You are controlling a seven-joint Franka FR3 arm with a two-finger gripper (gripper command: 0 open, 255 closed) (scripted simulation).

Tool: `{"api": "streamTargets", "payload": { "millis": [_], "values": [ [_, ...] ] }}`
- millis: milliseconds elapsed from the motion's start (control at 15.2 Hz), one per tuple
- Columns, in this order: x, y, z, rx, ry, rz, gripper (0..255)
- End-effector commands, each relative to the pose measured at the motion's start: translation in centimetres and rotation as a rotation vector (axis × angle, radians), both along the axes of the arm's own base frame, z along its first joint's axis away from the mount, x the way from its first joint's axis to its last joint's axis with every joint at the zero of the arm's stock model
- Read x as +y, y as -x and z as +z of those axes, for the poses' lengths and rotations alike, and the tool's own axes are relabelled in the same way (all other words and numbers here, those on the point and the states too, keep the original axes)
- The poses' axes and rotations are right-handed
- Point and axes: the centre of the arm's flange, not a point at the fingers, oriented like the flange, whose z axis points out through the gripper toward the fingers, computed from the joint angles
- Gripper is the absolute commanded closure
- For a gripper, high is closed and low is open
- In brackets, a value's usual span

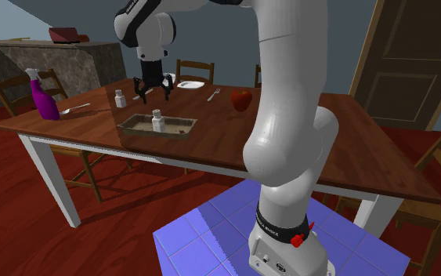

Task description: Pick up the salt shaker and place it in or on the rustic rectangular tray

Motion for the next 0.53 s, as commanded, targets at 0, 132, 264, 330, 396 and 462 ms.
{"api": "streamTargets", "payload": {
  "millis": [0, 132, 264, 330, 396, 462],
  "values": [
    [0.0, 0.0, 0.0, 0.0, 0.0, 0.0, 0],
    [0.0, 0.0, 1.3, 0.0, 0.0, 0.0, 0],
    [-0.1, 0.0, 4.0, 0.0, 0.0, 0.0, 0],
    [-0.1, 0.0, 5.0, 0.0, 0.0, 0.0, 0],
    [-0.1, 0.0, 5.0, 0.0, 0.0, 0.0, 0],
    [-0.1, 0.0, 5.0, 0.0, 0.0, 0.0, 0]
  ]
}}
